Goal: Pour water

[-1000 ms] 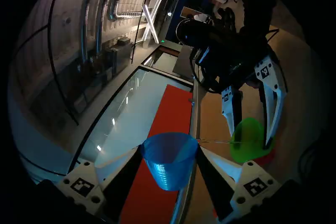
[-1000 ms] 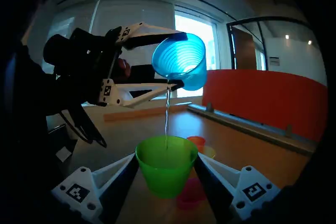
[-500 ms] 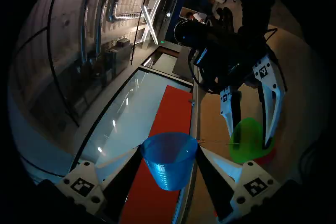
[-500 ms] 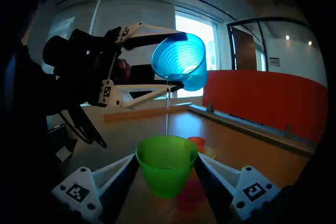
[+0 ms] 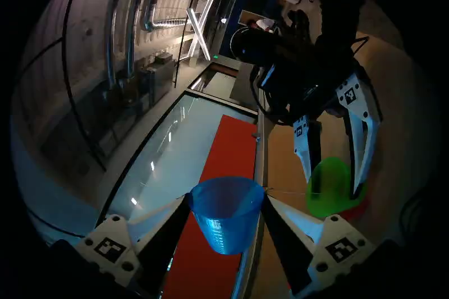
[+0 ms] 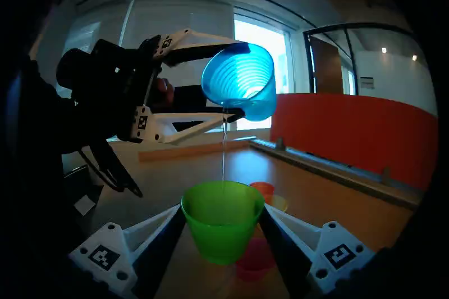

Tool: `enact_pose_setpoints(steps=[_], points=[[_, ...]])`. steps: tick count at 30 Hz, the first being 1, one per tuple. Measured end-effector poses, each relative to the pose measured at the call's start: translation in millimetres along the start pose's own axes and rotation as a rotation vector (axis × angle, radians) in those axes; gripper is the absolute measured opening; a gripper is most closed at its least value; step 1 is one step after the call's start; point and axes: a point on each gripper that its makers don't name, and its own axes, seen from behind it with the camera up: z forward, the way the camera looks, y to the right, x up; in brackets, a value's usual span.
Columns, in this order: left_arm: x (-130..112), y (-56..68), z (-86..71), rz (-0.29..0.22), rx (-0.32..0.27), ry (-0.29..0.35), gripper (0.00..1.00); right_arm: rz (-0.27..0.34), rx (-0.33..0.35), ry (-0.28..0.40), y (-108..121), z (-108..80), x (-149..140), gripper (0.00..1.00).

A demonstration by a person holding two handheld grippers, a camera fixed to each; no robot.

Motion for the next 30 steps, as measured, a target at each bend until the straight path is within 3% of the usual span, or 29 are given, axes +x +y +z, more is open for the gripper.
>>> enact_pose_setpoints(steps=[30], points=[[3.3,1.8,-0.8,0.030,-0.007,0.012,0.88,-0.004,0.002,0.001,0.1,1.8,0.6,0.91]])
